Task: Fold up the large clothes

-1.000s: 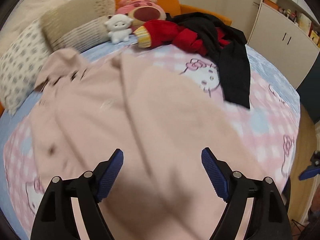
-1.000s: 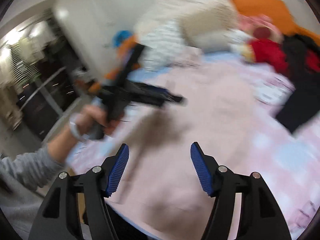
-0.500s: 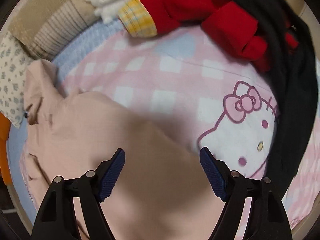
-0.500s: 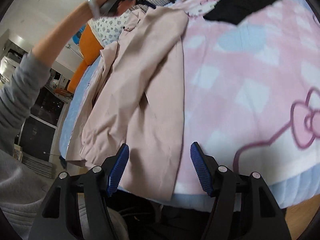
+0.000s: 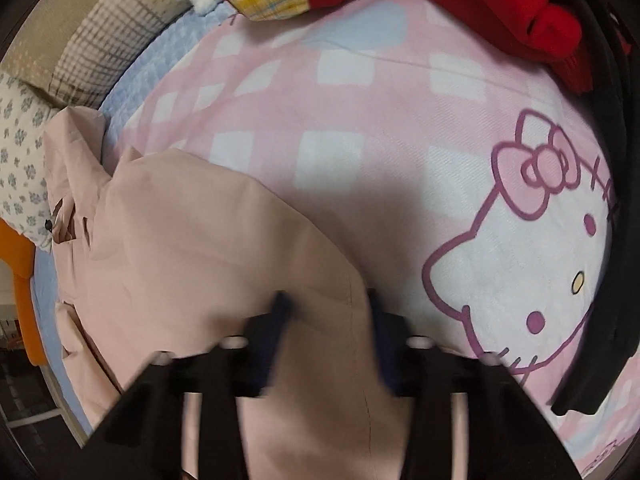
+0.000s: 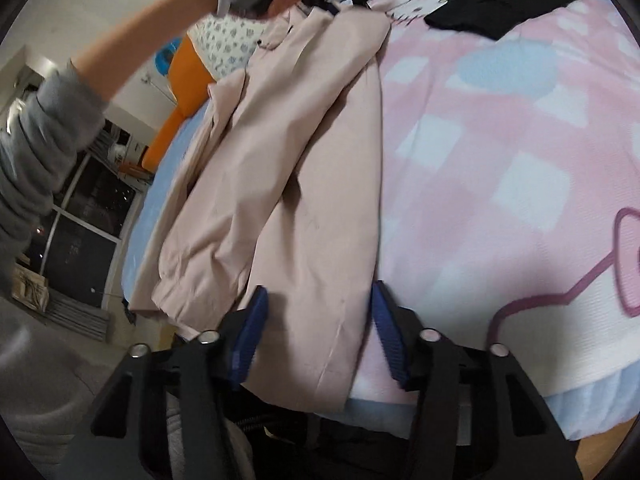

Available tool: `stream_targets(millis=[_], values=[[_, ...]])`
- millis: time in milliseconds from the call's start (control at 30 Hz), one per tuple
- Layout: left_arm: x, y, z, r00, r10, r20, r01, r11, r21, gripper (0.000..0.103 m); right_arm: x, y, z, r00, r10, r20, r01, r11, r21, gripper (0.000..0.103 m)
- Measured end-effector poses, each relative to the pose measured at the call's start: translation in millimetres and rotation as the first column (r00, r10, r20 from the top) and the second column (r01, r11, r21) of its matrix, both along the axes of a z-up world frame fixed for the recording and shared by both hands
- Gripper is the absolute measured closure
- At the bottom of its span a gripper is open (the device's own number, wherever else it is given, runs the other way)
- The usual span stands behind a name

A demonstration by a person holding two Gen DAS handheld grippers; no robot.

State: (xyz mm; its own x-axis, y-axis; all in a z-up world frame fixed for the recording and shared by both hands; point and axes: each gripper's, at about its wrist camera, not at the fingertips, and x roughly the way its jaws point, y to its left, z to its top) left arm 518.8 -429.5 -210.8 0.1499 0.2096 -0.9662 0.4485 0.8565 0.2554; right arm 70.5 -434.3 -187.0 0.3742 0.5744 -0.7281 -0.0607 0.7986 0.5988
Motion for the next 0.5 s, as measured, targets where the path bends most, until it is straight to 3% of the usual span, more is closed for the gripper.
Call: stream_targets(millis=[67, 133, 267, 400, 500], values=[[2.2, 3.8, 4.9, 1.000, 0.008, -0.002, -0.008, 1.000, -0.022, 0.086, -1.8, 1.4, 0.2, 1.000, -0.011, 0.002, 0.011, 0.999, -0.043, 0.074], [4.1, 9.7, 10.1, 1.000, 0.028, 0.000, -0.028, 0.998, -0.061, 0.090, -3.3, -0.8, -0.2, 1.000, -0.027, 0.002, 0.028, 0.999, -0.046, 0.089], [8.1, 29.5, 21.9, 0.996, 0.082, -0.031, -0.086, 0.977, -0.196, 0.093, -7.8, 4.4, 10.6, 0.999, -0.024, 0.035, 0.026, 0.997, -0.073, 0.094], [10.6, 58.2, 38.7, 0.989, 0.124, -0.079, -0.144, 0.923, -0.356, 0.094, -12.3, 7.2, 25.1, 0.997, -0.026, 0.067, 0.031, 0.998, -0.063, 0.095], [13.0, 88.3, 56.0, 0.982, 0.142, -0.122, -0.184, 0.852, -0.490, 0.094, -13.5, 11.1, 38.3, 0.996, -0.016, 0.093, 0.021, 0.998, -0.059, 0.096]])
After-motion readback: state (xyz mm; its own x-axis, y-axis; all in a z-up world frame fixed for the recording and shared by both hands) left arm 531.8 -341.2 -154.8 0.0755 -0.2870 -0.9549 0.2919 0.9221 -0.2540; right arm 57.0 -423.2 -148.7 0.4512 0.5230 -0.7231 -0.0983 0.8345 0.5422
